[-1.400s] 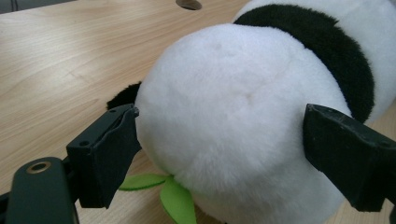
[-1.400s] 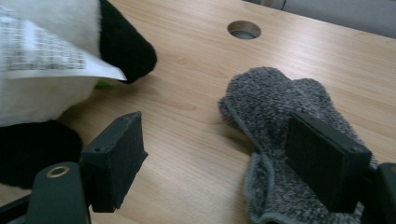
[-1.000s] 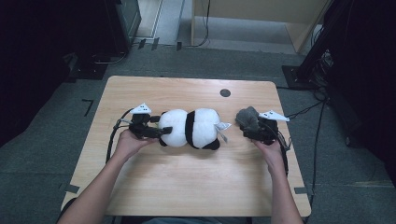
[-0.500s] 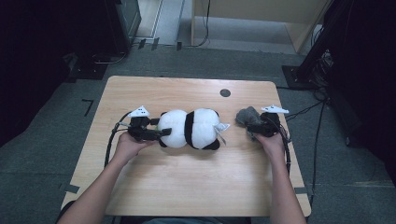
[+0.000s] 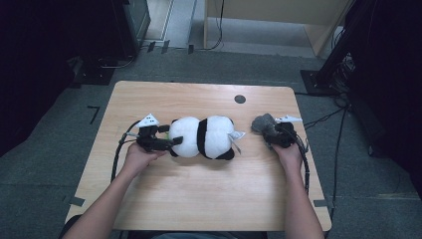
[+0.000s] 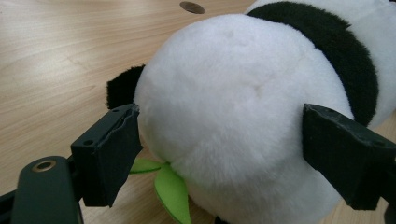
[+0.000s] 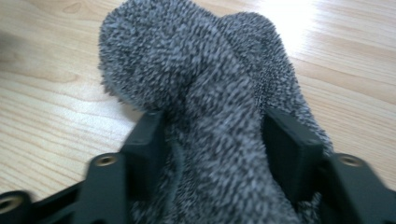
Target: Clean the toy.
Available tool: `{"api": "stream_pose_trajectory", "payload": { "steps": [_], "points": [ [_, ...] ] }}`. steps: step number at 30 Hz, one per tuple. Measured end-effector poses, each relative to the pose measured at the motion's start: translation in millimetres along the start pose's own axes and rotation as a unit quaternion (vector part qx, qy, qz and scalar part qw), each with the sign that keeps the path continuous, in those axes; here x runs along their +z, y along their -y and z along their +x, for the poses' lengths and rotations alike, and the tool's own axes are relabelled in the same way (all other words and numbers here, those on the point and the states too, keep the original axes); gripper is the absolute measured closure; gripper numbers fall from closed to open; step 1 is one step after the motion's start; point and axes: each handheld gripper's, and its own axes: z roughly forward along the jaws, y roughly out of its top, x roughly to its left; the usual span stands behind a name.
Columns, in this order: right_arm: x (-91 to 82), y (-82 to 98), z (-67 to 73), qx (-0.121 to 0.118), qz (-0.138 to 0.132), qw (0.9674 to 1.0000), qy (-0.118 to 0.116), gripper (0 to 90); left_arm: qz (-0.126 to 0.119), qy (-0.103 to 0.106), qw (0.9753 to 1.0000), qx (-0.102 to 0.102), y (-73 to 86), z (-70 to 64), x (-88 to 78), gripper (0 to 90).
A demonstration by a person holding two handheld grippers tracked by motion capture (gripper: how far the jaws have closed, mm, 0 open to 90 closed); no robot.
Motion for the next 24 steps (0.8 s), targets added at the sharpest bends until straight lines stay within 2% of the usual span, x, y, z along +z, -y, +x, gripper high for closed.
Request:
{"api": "stream_pose_trajectory", "payload": {
  "steps": [6, 11, 14, 19, 21, 24],
  "points": [
    [-1.7, 0.7, -2.8, 0.006, -0.002, 1.0000, -0.006, 64.1, 0.014, 0.011, 0.9998, 0.005, 0.0, -1.8, 1.5, 15.2],
    [-5.6, -1.7, -6.4, 0.017, 0.003, 0.9997, -0.015, 69.5, 0.013, 0.009, 0.9998, 0.012, -1.1, -4.5, -0.3, 21.7],
    [-9.7, -4.1, -8.4, 0.036, -0.004, 0.9991, -0.019, 70.9, 0.015, 0.010, 0.9998, 0.008, -1.3, -4.5, -0.7, 25.8],
    [-20.7, -12.1, -9.4, 0.064, -0.010, 0.9972, -0.037, 73.3, 0.017, 0.009, 0.9998, 0.011, -1.2, -4.8, -1.2, 26.9],
    [-25.6, -16.0, -7.7, 0.069, -0.013, 0.9967, -0.041, 73.3, 0.016, 0.008, 0.9998, 0.011, -1.1, -5.0, -1.2, 26.9],
    [-31.0, -21.6, -1.3, 0.061, -0.014, 0.9970, -0.045, 73.2, 0.015, 0.008, 0.9998, 0.011, -0.9, -5.0, -1.1, 26.9]
  ]
}}
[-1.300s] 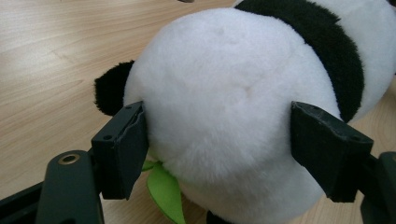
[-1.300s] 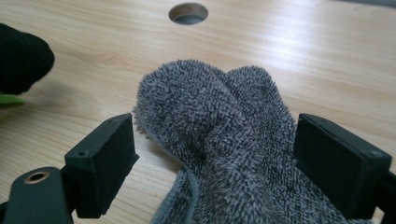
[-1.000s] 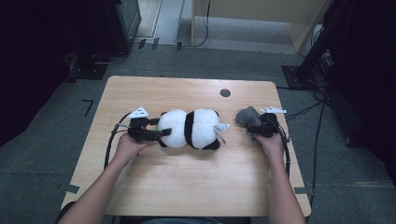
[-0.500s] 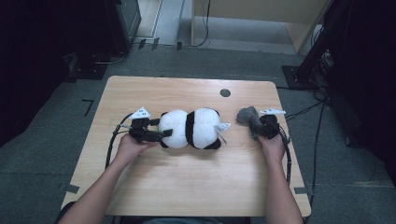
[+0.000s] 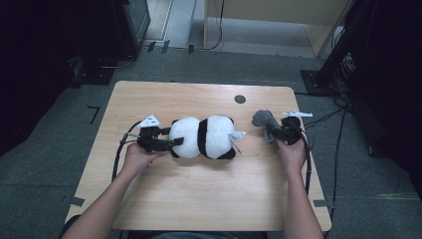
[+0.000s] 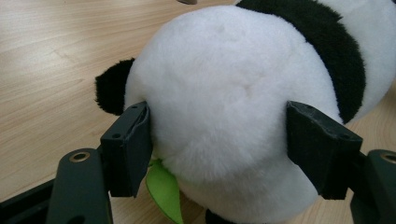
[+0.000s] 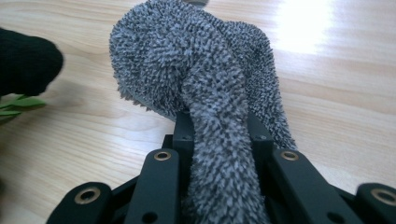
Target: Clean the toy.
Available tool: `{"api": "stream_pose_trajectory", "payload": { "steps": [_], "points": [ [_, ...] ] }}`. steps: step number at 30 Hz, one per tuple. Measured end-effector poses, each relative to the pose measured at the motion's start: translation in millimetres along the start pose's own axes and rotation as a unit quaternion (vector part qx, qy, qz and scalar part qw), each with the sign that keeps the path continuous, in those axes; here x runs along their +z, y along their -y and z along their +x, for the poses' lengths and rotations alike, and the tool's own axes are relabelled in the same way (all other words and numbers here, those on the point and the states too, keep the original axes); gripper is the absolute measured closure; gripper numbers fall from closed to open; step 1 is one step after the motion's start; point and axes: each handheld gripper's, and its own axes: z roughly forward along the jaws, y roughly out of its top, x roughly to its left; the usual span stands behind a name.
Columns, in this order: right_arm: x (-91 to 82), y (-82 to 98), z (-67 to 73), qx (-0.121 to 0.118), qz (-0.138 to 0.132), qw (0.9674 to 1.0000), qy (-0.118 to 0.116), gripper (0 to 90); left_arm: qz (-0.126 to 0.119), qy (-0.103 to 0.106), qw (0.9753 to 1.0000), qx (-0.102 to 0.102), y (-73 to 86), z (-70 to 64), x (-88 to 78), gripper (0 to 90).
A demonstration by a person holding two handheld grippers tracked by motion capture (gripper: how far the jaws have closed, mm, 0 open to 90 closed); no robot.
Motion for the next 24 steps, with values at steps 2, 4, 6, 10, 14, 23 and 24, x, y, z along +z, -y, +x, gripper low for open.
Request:
{"api": "stream_pose_trajectory", "payload": {
  "steps": [2, 4, 6, 10, 14, 23, 24],
  "points": [
    [-2.0, -2.9, 7.6, -0.010, 0.003, 0.9999, -0.003, 73.2, -0.001, 0.000, 1.0000, -0.001, 0.2, 0.0, 0.1, 26.9],
    [-3.6, -5.9, 15.0, -0.017, 0.006, 0.9998, -0.005, 73.2, -0.002, -0.001, 1.0000, -0.001, 0.4, -0.1, 0.1, 26.9],
    [-6.2, -9.2, 22.2, -0.025, 0.006, 0.9996, -0.007, 73.2, -0.001, -0.001, 1.0000, -0.001, 0.6, -0.2, -0.2, 26.9],
    [-13.7, -15.5, 33.6, -0.034, 0.001, 0.9993, -0.015, 73.0, -0.002, -0.002, 1.0000, -0.001, 0.8, -0.4, -0.1, 26.9],
    [-20.4, -22.2, 38.5, -0.034, -0.003, 0.9991, -0.026, 72.9, -0.001, -0.006, 1.0000, -0.004, 0.3, -1.4, -0.3, 26.9],
    [-29.2, -58.2, 73.7, -0.079, 0.003, 0.9955, -0.054, 72.6, 0.000, -0.012, 0.9999, -0.006, -0.5, -4.1, -0.8, 28.8],
    [-29.1, -62.7, 79.4, -0.082, 0.004, 0.9950, -0.057, 72.6, 0.000, -0.012, 0.9999, -0.005, -0.5, -4.1, -0.9, 29.1]
  ]
}}
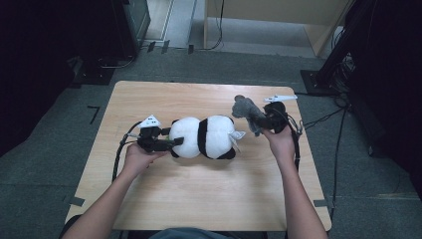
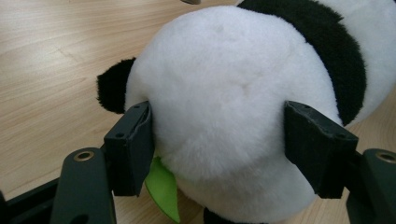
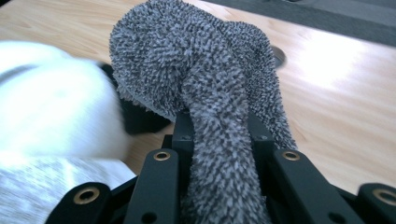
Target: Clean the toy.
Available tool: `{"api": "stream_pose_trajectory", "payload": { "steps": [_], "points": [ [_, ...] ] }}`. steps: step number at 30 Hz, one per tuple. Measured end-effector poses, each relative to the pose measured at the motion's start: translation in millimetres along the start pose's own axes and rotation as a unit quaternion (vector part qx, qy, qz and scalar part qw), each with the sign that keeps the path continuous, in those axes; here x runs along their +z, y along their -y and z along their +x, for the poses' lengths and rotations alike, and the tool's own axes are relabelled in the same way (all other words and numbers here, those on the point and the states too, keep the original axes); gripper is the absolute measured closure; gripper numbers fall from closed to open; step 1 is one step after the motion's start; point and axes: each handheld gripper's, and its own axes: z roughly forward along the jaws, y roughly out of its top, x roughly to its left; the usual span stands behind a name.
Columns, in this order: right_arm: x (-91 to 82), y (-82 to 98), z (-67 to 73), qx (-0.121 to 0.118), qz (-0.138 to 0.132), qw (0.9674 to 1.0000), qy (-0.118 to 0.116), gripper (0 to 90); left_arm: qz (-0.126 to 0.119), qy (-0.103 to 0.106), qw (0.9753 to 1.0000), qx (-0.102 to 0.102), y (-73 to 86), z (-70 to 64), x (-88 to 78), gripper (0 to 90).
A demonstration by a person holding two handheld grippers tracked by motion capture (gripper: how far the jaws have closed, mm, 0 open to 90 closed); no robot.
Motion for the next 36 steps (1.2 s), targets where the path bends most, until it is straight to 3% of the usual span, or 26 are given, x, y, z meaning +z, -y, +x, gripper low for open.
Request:
{"api": "stream_pose_trajectory", "payload": {
  "steps": [5, 11, 18, 29, 33, 36],
  "points": [
    [7.3, -23.8, 25.0, -0.028, 0.002, 0.9995, -0.017, 72.4, -0.001, 0.000, 1.0000, 0.003, 0.6, 0.4, 0.2, 29.6],
    [21.9, -45.3, 55.8, -0.058, 0.007, 0.9977, -0.036, 72.4, 0.004, -0.019, 0.9998, 0.011, 1.3, 0.2, 2.1, 29.9],
    [43.4, -63.1, 88.8, -0.082, 0.024, 0.9945, -0.060, 72.5, 0.003, -0.019, 0.9998, 0.003, 1.2, -0.1, 1.6, 29.8],
    [78.7, -74.2, 127.1, -0.098, 0.049, 0.9889, -0.100, 72.5, 0.002, -0.015, 0.9999, -0.001, -0.8, -3.4, 0.4, 35.4],
    [94.0, -77.2, 142.4, -0.106, 0.067, 0.9853, -0.116, 72.5, 0.003, -0.016, 0.9999, -0.002, -1.2, -4.0, 0.3, 36.7],
    [106.4, -76.0, 150.7, -0.119, 0.086, 0.9825, -0.114, 72.5, 0.006, -0.019, 0.9998, -0.002, -1.1, -4.1, 0.5, 36.9]
  ]
}}
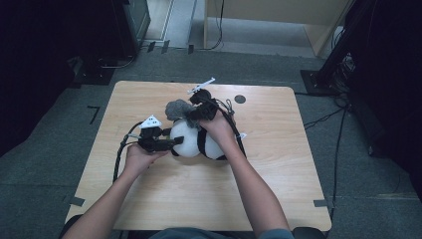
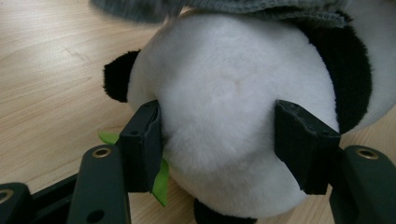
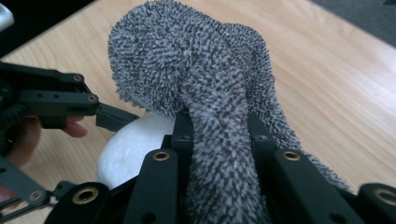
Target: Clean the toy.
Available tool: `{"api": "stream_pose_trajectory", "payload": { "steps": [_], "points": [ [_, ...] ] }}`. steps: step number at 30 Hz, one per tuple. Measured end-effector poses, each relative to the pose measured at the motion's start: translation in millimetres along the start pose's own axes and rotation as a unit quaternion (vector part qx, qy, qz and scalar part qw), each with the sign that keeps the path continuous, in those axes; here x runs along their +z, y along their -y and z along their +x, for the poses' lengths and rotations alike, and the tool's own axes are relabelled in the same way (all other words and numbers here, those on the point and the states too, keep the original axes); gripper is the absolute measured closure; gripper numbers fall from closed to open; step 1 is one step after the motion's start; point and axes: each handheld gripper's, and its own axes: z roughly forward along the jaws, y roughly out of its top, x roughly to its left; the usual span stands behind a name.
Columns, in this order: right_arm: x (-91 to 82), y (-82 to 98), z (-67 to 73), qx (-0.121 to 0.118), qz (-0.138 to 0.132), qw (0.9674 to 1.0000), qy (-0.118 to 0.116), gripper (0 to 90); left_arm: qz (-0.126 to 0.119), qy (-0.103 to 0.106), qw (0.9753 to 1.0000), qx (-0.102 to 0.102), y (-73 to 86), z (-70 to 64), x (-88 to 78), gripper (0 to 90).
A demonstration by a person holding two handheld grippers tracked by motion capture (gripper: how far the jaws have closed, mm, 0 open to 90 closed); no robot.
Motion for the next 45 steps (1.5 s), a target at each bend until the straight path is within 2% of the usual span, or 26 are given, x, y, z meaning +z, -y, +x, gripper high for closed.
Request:
{"api": "stream_pose_trajectory", "payload": {
  "steps": [2, 5, 10, 12, 25, 35, 37, 39, 42, 45],
  "points": [
    [6.2, 0.4, 0.8, -0.009, 0.012, 0.9999, 0.008, 72.2, 0.002, 0.001, 1.0000, -0.004, 0.1, 0.9, 0.0, 37.0],
    [5.1, 1.2, -5.6, 0.000, 0.016, 0.9998, 0.011, 72.2, 0.000, 0.000, 1.0000, -0.002, -0.3, 0.4, 0.0, 37.0],
    [-2.1, 8.1, -24.4, 0.008, 0.034, 0.9985, 0.043, 72.2, -0.002, 0.001, 1.0000, -0.003, -0.4, 0.3, 0.1, 36.9],
    [-6.0, 12.0, -33.7, 0.015, 0.037, 0.9981, 0.048, 72.0, -0.003, 0.002, 1.0000, -0.004, -0.4, 0.1, 0.3, 36.9],
    [-28.2, 38.9, -79.3, 0.080, 0.022, 0.9947, 0.061, 70.9, -0.008, 0.005, 0.9999, -0.005, -0.4, 0.4, 0.3, 36.7],
    [-35.2, 64.5, -104.7, 0.119, 0.021, 0.9899, 0.074, 71.8, -0.009, 0.005, 0.9999, -0.005, -0.1, 0.7, 0.2, 36.6],
    [-36.1, 70.3, -109.5, 0.127, 0.030, 0.9884, 0.079, 71.8, -0.008, 0.004, 0.9999, -0.004, 0.0, 0.7, 0.1, 36.6],
    [-37.4, 76.3, -113.6, 0.124, 0.031, 0.9879, 0.088, 72.0, -0.008, 0.004, 0.9999, -0.005, 0.1, 0.8, 0.0, 36.6],
    [-40.3, 83.8, -119.2, 0.135, 0.039, 0.9855, 0.095, 72.2, -0.008, 0.003, 1.0000, -0.004, 0.2, 0.8, 0.1, 36.5],
    [-47.9, 84.8, -121.1, 0.133, 0.031, 0.9852, 0.103, 72.3, -0.008, 0.004, 0.9999, -0.006, 0.3, 1.3, 0.1, 36.5]
  ]
}}
